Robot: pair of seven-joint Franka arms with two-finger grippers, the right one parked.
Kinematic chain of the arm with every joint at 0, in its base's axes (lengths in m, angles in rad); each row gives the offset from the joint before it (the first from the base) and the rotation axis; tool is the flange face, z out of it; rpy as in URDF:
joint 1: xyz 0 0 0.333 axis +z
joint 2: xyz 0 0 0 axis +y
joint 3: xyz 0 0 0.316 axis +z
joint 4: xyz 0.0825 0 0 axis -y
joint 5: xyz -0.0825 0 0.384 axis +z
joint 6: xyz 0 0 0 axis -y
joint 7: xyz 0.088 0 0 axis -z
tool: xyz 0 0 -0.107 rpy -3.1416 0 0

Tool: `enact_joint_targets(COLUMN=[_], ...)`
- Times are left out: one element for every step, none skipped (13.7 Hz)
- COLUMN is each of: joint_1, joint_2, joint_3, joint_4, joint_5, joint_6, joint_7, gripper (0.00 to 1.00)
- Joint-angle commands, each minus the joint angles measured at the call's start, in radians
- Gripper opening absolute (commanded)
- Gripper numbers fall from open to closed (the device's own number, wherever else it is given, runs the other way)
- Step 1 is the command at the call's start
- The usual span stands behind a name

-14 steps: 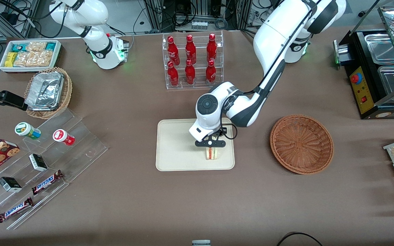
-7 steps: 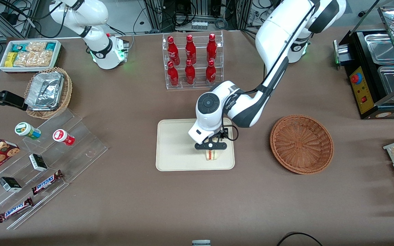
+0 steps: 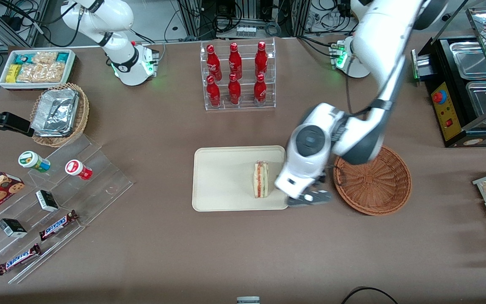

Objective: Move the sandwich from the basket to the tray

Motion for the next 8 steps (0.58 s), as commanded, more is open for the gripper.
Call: enact_joint_targets(joint_1=[0.090,0.122,0.150,0.180,0.209,0.232,0.252,0.277], joint_2=[-0.056,-0.076,-0.103,-0.132,-0.163,-0.198,-0.226,-0.270], joint_3=[-0.013,-0.013,-0.011,-0.013,-0.013,-0.013,-0.011,-0.011], joint_4=[-0.024,-0.038,-0.058,-0.082,-0.101,-0.109,-0.110,-0.122], joint_5=[-0.008,-0.010,-0.010,-0.010,-0.013,-0.036,-0.059,-0.069], joint_6=[-0.069,-0.092,-0.112,-0.126,-0.140,-0.175,-0.213,-0.247], joint_7=[0.112,0.162,0.205,0.243,0.277,0.317,0.346,0.361], gripper=[1.00,1.00,1.00,1.00,1.00,1.00,1.00,1.00])
